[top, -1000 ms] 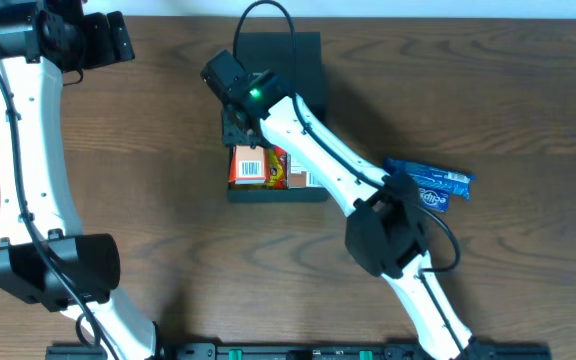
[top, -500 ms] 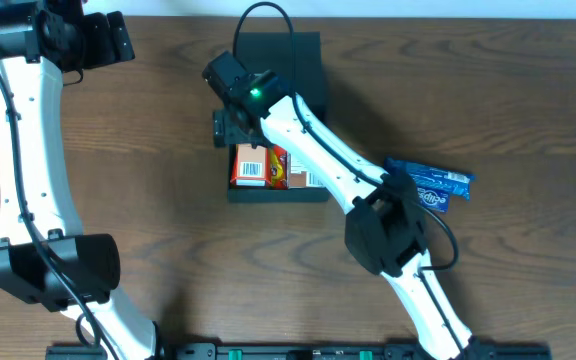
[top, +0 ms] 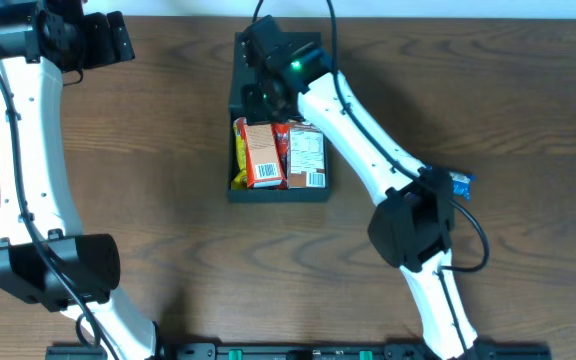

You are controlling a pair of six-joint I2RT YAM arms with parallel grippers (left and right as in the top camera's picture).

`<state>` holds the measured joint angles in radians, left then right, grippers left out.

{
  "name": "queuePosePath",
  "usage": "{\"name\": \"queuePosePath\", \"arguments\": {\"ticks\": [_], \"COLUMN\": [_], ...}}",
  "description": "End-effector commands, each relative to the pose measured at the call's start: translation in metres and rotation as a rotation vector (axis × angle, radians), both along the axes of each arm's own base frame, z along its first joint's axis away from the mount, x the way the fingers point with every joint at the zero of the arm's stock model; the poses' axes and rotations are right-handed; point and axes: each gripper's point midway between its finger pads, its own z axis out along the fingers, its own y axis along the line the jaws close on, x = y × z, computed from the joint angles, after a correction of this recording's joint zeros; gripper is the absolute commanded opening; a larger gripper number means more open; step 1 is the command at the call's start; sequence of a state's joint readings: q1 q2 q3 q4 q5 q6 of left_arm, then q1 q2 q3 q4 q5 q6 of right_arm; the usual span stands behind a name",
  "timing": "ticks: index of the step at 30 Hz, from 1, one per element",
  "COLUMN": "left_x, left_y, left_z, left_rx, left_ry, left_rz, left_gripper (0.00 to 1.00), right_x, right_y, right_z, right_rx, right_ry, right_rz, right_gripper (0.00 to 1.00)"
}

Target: Pack container

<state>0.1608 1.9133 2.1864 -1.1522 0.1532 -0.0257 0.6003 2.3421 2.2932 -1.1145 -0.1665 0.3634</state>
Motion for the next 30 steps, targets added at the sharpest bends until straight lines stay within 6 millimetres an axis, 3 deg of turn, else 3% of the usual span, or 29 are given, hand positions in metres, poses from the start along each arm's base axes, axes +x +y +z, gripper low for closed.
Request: {"name": "queuePosePath", "arguments": {"ticks": [1,8,14,20,30], "left_x": [0.001,0.001,0.001,-0.001,-0.003], "left_y": [0.003,0.003,0.003,0.002,0.002], "left_z": [-0.006,-0.006,-0.006,-0.007,-0.008], "left_rx": [0.005,0.005,0.004,0.003,0.002], "left_ry": [0.016,0.017,0.017,0.024,0.033], "left_rz": [0.004,0.004,0.004,0.003,0.003], "left_gripper": [0.95,0.95,0.95,0.95,0.95], "right_x": [-0.005,-0.021,-0.037,-0.05,-0.063], "right_y": [0.005,-0.019,-0.008,0.005,0.008], "right_z": [0.009,0.002,0.004,-0.016,-0.048], "right_rx": [0.058,0.022,0.086,0.091,0.072], "right_ry": [0.008,0.073,0.089,0.127,0.213], "right_rz": [0.094,0.226,0.381,0.464,0.502], "right_gripper": [0.02,0.01,0.01,0.02,0.02]}}
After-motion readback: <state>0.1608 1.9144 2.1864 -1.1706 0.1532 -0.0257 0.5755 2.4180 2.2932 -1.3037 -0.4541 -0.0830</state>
